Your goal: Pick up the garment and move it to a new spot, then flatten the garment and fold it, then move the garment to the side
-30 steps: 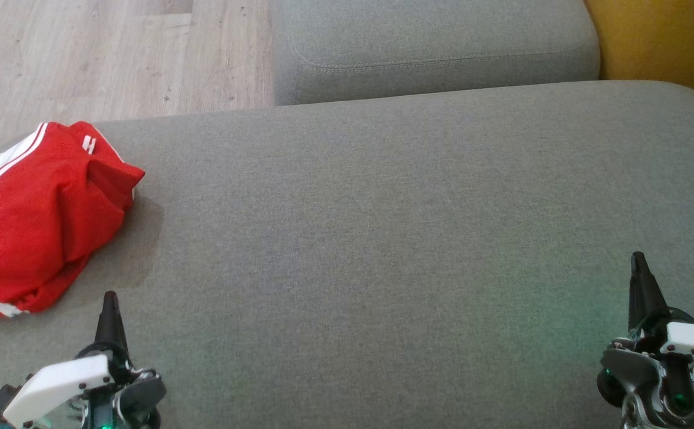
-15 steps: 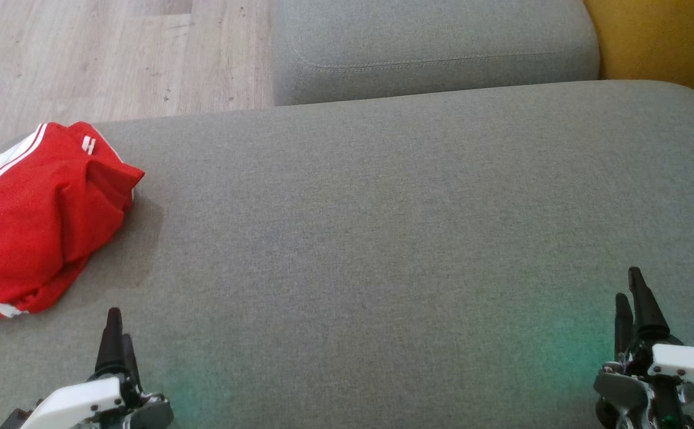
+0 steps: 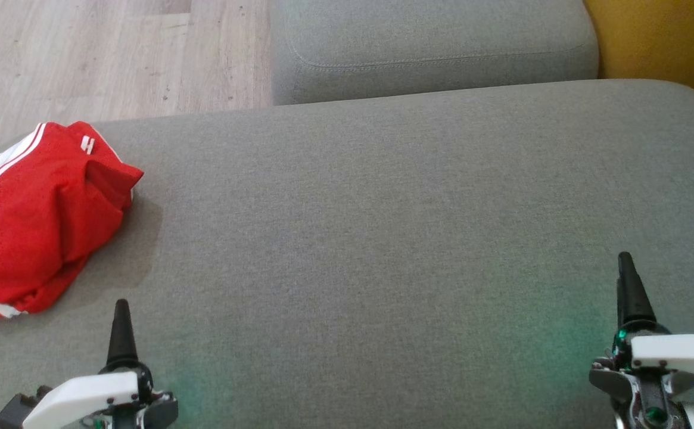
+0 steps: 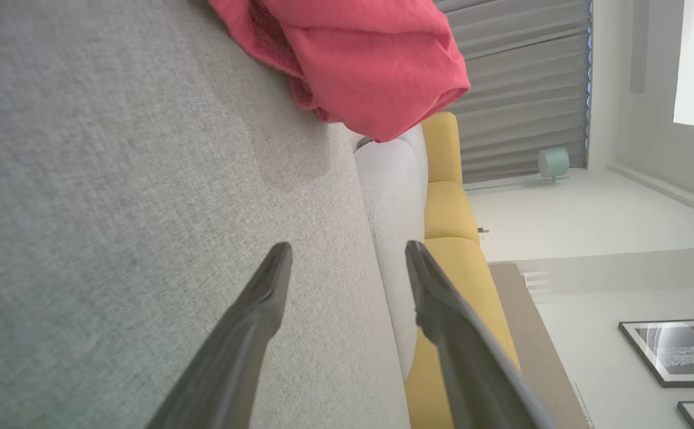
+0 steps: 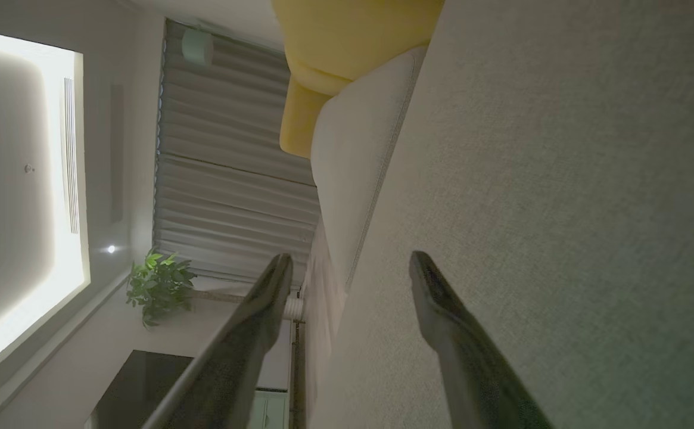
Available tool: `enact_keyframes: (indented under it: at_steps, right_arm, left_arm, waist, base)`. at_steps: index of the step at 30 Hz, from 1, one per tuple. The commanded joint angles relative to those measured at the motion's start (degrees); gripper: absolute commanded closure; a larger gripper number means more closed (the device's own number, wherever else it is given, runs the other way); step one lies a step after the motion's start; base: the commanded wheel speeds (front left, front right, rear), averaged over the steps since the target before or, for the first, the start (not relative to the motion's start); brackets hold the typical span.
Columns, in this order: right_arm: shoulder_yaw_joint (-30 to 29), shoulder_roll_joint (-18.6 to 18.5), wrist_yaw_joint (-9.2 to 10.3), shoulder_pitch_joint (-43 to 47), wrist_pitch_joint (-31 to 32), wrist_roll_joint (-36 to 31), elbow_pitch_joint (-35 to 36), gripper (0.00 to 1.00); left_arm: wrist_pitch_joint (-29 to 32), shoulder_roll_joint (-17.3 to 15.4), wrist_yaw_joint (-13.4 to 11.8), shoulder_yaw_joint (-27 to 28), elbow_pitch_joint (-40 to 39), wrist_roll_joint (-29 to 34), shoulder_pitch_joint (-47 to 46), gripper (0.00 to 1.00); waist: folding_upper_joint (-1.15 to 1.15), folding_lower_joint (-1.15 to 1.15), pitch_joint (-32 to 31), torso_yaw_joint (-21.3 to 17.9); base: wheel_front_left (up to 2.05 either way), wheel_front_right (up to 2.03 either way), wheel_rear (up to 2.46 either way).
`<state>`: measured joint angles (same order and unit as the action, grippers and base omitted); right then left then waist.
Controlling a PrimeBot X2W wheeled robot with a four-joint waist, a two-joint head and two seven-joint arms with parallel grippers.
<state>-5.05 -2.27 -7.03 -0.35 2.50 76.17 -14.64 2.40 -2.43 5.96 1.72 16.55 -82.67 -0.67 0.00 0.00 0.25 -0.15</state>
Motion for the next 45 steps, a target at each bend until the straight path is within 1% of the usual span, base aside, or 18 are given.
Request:
enact_keyframes:
  at_steps: [1, 23, 31, 32, 45]
  right_arm:
    - [0.62, -0.35, -0.09, -1.22, -0.66, -2.21, 2.58, 0.00]
    - [3.99, -0.65, -0.18, -0.06, -4.39, -24.20, 5.50, 0.00]
    - [5.45, -0.86, -0.21, 0.23, -5.73, -31.00, 6.25, 0.00]
    - [5.45, -0.86, -0.21, 0.23, -5.73, -31.00, 6.25, 0.00]
    - [7.58, -1.13, -0.25, 0.25, -7.93, -41.24, 6.98, 0.00]
  left_arm:
    - [-0.65, -0.25, -0.18, -0.12, -2.16, 1.79, -1.55, 0.00]
    - [-4.36, -0.55, -1.42, -2.48, -2.79, 21.54, -0.60, 0.00]
    - [-5.70, -1.09, -2.26, -3.20, -2.62, 28.56, -0.44, 0.00]
    - [-5.70, -1.09, -2.26, -3.20, -2.62, 28.56, -0.44, 0.00]
    - [-7.88, -1.98, -3.14, -4.60, -2.21, 38.83, 0.06, 0.00]
  waist:
    - [0.00, 0.00, 0.01, -0.01]
    - [0.00, 0.00, -0.07, -0.13]
    - [0.00, 0.00, -0.16, -0.08]
    - [0.00, 0.00, -0.16, -0.08]
    - [0.00, 0.00, -0.23, -0.17]
  base:
    - [0.00, 0.00, 0.00]
    - [0.00, 0.00, 0.00]
    - [0.00, 0.00, 0.00]
    - [0.00, 0.00, 0.00]
    - [0.00, 0.00, 0.00]
